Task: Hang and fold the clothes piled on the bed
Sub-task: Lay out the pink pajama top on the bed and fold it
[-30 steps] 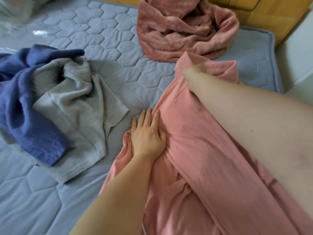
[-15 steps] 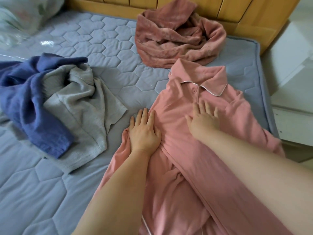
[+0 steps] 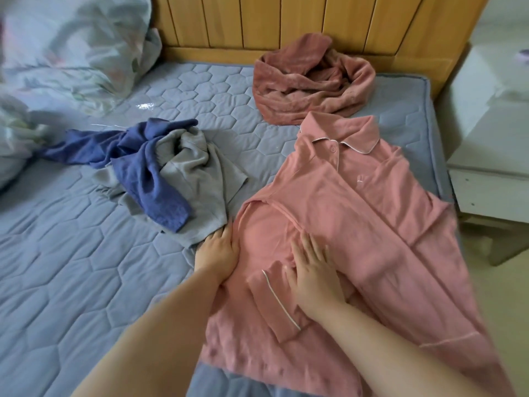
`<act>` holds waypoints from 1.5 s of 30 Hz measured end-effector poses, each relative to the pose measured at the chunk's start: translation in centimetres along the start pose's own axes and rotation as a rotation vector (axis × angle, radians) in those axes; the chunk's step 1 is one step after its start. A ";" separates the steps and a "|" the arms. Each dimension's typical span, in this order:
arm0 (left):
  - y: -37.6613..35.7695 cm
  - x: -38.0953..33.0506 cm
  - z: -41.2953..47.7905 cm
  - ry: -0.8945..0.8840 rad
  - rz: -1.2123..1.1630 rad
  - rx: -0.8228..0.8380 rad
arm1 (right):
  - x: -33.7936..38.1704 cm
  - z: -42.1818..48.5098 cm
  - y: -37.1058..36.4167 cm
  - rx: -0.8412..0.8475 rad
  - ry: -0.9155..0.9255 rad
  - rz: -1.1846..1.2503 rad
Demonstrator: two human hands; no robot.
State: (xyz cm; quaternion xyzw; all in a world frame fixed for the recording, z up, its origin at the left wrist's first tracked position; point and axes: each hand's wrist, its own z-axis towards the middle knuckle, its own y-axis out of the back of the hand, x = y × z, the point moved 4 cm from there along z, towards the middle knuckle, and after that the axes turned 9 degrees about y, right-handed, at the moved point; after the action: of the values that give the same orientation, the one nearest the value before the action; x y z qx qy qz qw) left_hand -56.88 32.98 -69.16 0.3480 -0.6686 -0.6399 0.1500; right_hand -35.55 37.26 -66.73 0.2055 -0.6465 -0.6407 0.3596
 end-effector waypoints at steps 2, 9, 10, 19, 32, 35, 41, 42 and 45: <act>0.6 0.2 -1.9 0.026 -0.032 -0.058 | 1.5 -2.4 0.3 0.015 0.062 0.054; 2.6 2.2 -8.1 0.246 -0.433 0.349 | 4.4 -8.2 -0.1 0.304 0.103 0.092; 3.0 2.3 -8.7 0.223 -0.397 0.453 | 4.5 -8.2 0.0 0.277 0.111 0.087; 5.6 5.7 -13.4 0.311 0.073 0.309 | 5.7 -9.9 3.3 0.137 0.279 0.157; 2.5 -6.4 -12.1 0.308 -0.444 0.205 | 1.3 -15.0 1.5 0.136 0.083 0.156; 2.8 -4.4 -11.9 0.602 -0.748 0.323 | 1.2 -14.1 1.4 0.069 0.097 0.113; 4.5 -4.0 -11.3 0.223 -0.097 0.110 | 1.8 -11.8 2.9 -0.036 0.047 0.000; 4.5 -4.7 -11.5 0.192 -0.092 0.098 | 1.8 -11.4 3.1 -0.049 0.048 -0.027; 3.5 -5.9 -11.6 0.165 -0.148 0.220 | 1.6 -10.2 2.7 -0.031 0.132 -0.056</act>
State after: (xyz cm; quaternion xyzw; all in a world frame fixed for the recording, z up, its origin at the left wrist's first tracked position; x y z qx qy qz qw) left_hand -46.10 27.92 -62.73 0.4621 -0.6927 -0.5411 0.1178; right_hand -28.70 29.41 -64.57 0.2599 -0.6054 -0.6455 0.3863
